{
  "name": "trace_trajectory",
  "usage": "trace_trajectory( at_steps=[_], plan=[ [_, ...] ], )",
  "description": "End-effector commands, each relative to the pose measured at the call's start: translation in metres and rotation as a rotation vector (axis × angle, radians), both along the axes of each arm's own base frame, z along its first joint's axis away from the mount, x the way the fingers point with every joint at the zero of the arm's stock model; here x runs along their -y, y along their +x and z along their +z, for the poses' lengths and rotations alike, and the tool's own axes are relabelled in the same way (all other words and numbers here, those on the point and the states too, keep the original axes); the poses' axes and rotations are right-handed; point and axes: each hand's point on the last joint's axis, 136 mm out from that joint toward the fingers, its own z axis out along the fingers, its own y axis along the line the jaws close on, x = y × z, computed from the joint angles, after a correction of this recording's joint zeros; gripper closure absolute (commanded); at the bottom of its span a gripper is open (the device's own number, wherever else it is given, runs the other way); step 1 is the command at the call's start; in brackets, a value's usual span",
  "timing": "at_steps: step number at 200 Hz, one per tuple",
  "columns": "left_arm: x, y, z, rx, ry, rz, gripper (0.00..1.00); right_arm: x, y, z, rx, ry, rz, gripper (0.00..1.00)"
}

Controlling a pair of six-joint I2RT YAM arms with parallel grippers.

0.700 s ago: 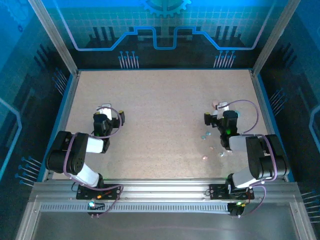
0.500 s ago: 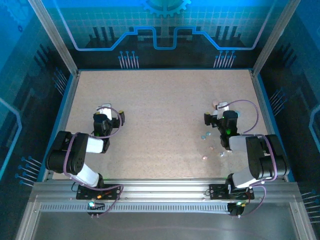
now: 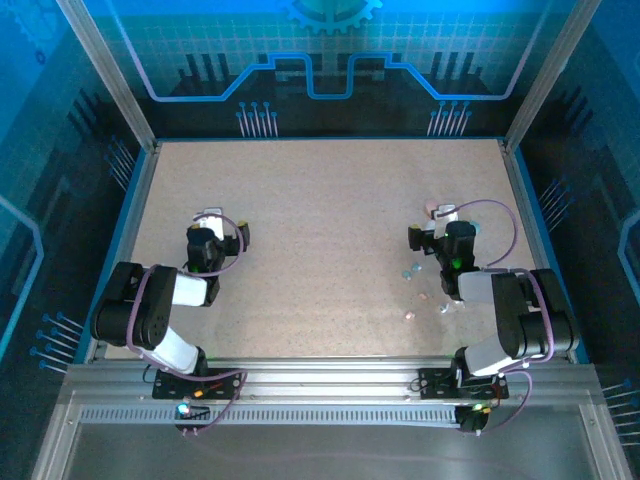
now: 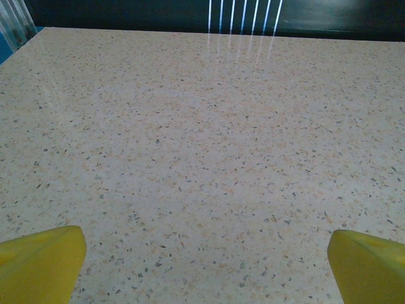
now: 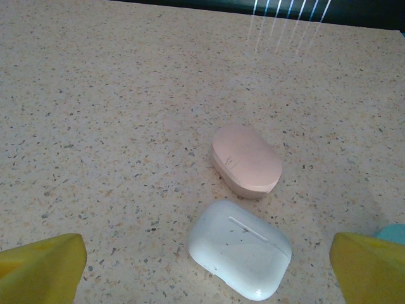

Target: Insert the wireless bluetooth earbuds into the charging case

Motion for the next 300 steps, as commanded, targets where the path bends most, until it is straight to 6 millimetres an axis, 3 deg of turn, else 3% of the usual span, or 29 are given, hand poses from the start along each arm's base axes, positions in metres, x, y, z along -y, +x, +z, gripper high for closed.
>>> trace_trajectory(
  at_steps=[1,87,129,155,186,199,219,240,265,300],
  plan=[
    [0.006,0.006,0.011,0.029,-0.002,-0.042,0.01,-0.005,0.006,0.012,0.052,0.009,0.016,0.00],
    [0.008,-0.006,0.021,0.108,0.006,-0.046,0.01,-0.018,0.004,0.015,0.061,-0.007,0.084,0.00],
    [-0.003,-0.020,0.048,0.103,-0.011,0.023,0.01,-0.011,0.002,0.031,0.059,-0.010,0.037,0.00],
    [-0.018,-0.028,0.078,0.144,-0.073,0.128,0.01,0.001,-0.007,0.044,-0.090,0.051,-0.070,0.00],
    [-0.019,-0.038,0.113,0.210,-0.246,0.179,0.01,0.019,-0.030,0.058,-0.239,0.214,-0.290,0.00],
    [-0.019,-0.043,0.118,0.193,-0.338,0.206,0.01,0.022,-0.041,0.061,-0.327,0.283,-0.357,0.00],
    [-0.014,-0.051,0.117,0.153,-0.457,0.217,0.01,0.007,-0.047,0.061,-0.399,0.357,-0.302,0.00],
    [0.017,-0.057,0.121,0.113,-0.540,0.056,0.01,-0.005,-0.053,0.062,-0.428,0.411,-0.254,0.00],
    [0.057,-0.056,0.123,0.063,-0.712,-0.130,0.01,-0.003,-0.060,0.059,-0.464,0.415,-0.269,0.01],
    [0.117,-0.058,0.115,-0.080,-0.644,-0.294,0.01,-0.001,-0.063,0.043,-0.528,0.457,-0.265,0.11]
  ],
)
